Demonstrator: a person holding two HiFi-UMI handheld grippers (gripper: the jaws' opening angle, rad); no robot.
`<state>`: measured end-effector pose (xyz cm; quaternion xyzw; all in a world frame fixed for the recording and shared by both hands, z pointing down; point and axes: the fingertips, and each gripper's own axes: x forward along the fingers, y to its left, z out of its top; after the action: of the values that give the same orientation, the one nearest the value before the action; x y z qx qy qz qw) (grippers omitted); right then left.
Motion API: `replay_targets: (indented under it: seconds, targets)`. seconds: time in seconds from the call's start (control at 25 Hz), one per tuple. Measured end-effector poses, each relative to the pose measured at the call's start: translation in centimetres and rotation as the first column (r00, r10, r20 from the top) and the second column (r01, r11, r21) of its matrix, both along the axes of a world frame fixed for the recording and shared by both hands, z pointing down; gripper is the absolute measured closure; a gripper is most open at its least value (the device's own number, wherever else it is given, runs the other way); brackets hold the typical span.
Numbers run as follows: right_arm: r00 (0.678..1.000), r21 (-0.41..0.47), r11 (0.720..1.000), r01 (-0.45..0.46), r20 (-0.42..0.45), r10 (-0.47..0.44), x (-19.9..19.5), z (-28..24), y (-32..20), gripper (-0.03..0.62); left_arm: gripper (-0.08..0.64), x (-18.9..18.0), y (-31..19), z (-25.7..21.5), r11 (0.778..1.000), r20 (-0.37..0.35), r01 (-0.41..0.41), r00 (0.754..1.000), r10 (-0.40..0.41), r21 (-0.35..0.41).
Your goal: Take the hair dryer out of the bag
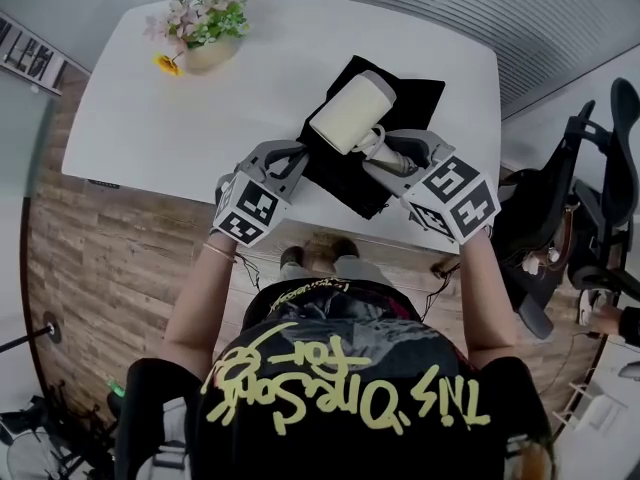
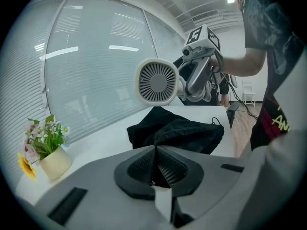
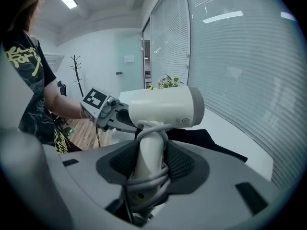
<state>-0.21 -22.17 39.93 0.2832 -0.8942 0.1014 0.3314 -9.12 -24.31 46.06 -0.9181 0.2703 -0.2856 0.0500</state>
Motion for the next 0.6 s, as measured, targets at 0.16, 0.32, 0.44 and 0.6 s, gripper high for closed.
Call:
replay_targets:
  seconds: [0.16,0.32,0.44,0.6]
  targets:
    - [0.999,-0.032,0.999,-0.039,0.002,0.039,0.0,1.3,-1.4,0.402,0.551,-0.5,0.5,0.0,1.0,-0.005,0.03,1.0,-0.03,-0.008]
    - [0.996,-0.071,0.994,-0.085,-0.002,0.085,0.0,3.2,-3.0,0.402,0.551,-0.7,0.7,-0.2,0.999,-0.022,0.046,0.999,-0.047,-0.003]
    - [0.995,-0.085,0.991,-0.1,-0.018,0.099,-0.2,4.6,-3.9,0.402,0.551,-1.0,0.9,-0.2,0.998,-0.021,0.056,0.998,-0.057,-0.006]
    - [0.993,-0.093,0.989,-0.115,-0.045,0.111,-0.4,6.1,-4.8,0.402,0.551,-1.0,1.1,0.0,0.998,-0.025,0.065,0.998,-0.066,-0.01]
